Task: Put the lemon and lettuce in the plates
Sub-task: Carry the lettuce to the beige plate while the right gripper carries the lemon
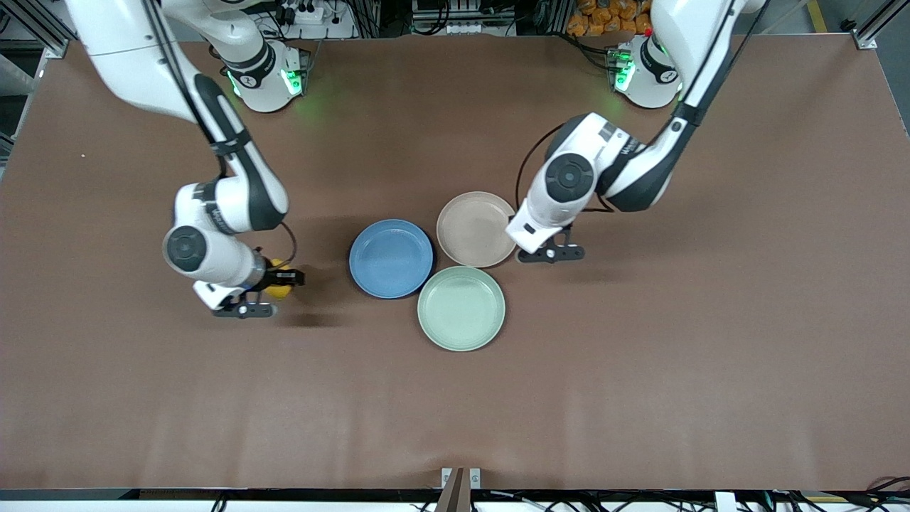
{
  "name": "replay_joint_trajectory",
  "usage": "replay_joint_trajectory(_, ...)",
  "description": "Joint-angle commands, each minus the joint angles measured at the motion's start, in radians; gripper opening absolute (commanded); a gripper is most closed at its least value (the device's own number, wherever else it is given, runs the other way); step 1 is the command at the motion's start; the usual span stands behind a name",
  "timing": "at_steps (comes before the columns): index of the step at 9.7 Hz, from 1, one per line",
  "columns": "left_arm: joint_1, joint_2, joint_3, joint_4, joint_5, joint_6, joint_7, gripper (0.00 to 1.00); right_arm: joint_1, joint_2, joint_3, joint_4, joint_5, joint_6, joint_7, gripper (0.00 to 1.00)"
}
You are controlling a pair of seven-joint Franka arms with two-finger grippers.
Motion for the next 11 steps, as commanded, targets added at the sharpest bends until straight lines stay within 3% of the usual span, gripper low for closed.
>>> replay_joint_trajectory(1, -0.031, 0.051, 0.004, 0.057, -0.009, 0.002, -0.048, 0.0, 0.066, -0.012, -0.003, 0.03, 0.013, -0.018, 0.089, 0.4)
replay_joint_trajectory(6, -0.09, 0.105, 0.004, 0.071, -0.01, 0.091, -0.107, 0.0, 0.207, -0.011, -0.002, 0.087, 0.022, -0.075, 0.268, 0.4)
replay_joint_trajectory(9, -0.114, 0.131, 0.004, 0.076, -0.01, 0.111, -0.107, 0.0, 0.272, -0.001, -0.005, 0.108, 0.116, -0.068, 0.296, 0.4)
replay_joint_trajectory(11, -0.134, 0.142, 0.004, 0.076, -0.01, 0.111, -0.12, 0.0, 0.304, 0.009, -0.005, 0.107, 0.118, -0.063, 0.307, 0.4)
